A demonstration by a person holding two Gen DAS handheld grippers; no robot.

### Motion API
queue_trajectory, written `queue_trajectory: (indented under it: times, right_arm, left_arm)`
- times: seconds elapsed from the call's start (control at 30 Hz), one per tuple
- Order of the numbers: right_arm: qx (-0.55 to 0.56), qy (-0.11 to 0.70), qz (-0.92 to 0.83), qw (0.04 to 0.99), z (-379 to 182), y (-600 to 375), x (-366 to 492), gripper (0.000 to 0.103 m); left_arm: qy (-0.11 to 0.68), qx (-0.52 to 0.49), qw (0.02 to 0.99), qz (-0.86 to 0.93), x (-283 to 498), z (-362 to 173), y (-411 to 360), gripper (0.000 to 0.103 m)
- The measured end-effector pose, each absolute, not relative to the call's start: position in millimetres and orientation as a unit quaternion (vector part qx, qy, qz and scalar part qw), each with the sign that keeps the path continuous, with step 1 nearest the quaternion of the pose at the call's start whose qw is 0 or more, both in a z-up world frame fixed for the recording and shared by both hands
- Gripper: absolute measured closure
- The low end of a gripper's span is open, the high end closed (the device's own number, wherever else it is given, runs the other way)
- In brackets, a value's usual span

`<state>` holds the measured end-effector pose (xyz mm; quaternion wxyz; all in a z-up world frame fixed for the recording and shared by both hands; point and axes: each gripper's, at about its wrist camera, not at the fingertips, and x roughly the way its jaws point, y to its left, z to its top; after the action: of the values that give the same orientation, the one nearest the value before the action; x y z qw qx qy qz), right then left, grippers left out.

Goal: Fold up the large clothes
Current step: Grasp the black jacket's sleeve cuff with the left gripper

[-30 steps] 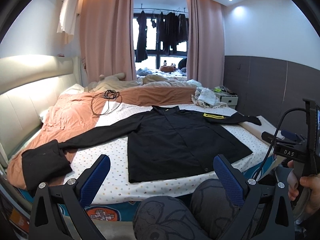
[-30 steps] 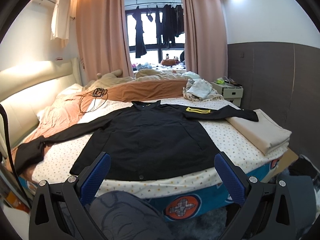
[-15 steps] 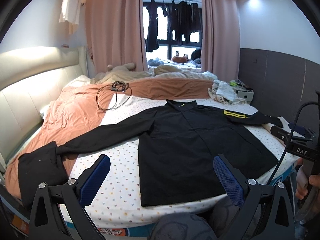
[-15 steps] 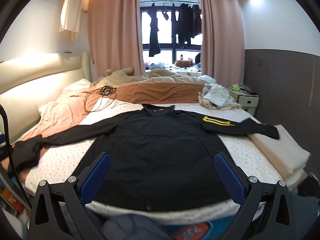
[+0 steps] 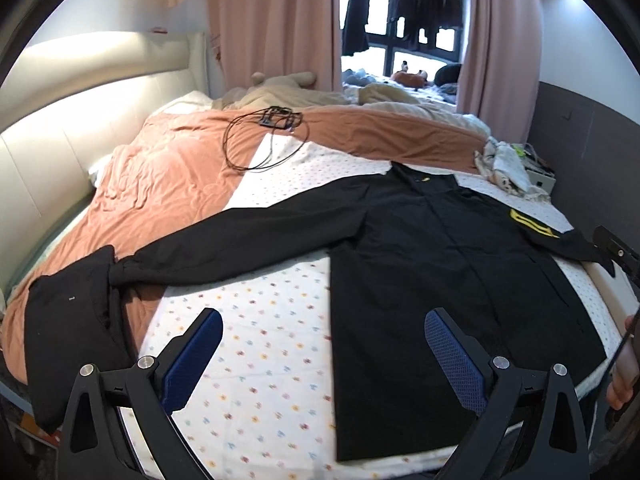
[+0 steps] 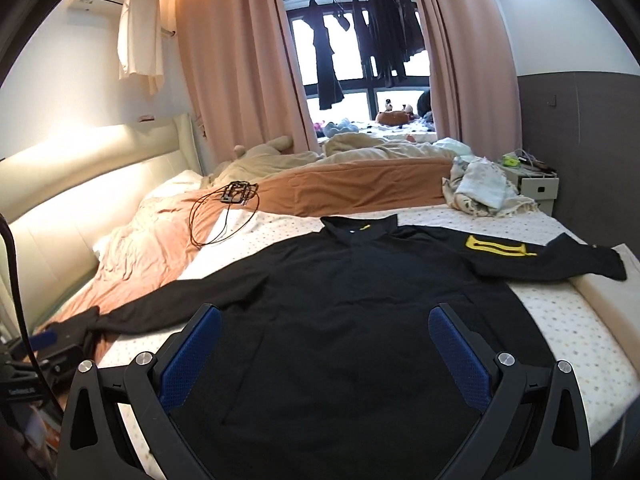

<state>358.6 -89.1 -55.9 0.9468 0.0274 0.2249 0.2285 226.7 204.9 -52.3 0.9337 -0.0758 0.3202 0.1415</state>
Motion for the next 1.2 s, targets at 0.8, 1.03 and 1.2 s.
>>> queue_trajectory:
  times: [0.8,1.03,1.2]
  right_arm:
    - [0.109,0.338,0.276,0.893,-105.6,56.3,530.1,0.0]
    - [0.134,0.375,0.255,0.881,-132.1,87.6,582.5,0.013]
    - [0.137,0.405,0.254,0.868,-155.9,108.5,609.5,0.021]
  left_arm:
    - [0.349,-0.286,0.846,0.284,287.0,-103.7,422.9,0.019]
    - [0.373,-0.339,0.8,0.327,300.2,-150.9,464.2,0.019]
    - [0.382,-0.373,0.771,0.346,312.0,-188.7,487.4,0.022]
